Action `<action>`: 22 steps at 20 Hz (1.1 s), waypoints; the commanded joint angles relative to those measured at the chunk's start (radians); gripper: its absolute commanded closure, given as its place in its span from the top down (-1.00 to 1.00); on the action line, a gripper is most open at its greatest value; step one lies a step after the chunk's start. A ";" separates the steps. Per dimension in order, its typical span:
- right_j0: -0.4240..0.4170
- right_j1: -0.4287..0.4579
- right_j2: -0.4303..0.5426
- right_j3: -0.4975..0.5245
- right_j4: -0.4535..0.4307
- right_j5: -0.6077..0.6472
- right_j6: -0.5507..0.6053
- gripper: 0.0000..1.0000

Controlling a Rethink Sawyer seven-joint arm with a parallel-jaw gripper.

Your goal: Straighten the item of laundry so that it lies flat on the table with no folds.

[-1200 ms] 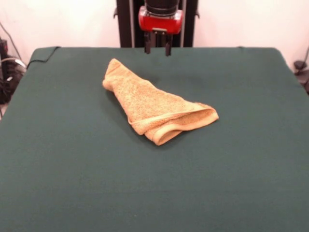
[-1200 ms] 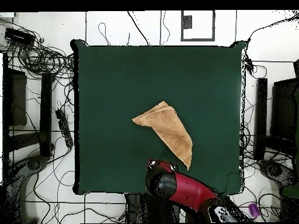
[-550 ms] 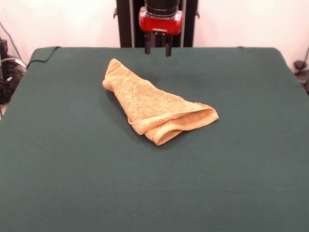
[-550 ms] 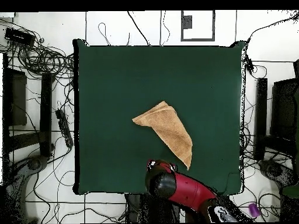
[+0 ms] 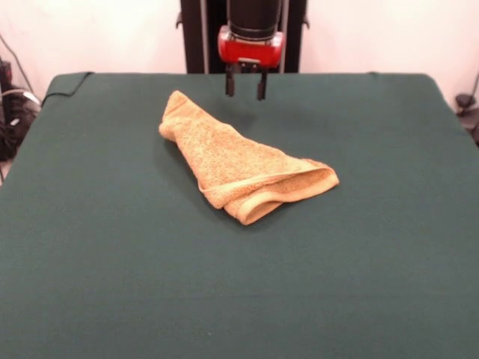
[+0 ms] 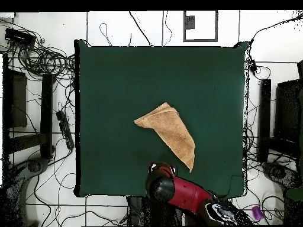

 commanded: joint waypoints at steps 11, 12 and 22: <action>0.032 0.054 0.048 -0.011 0.003 -0.077 0.214 1.00; 0.030 0.057 0.049 -0.013 0.003 -0.080 0.215 1.00; 0.030 -0.008 0.051 -0.028 0.027 0.044 0.184 1.00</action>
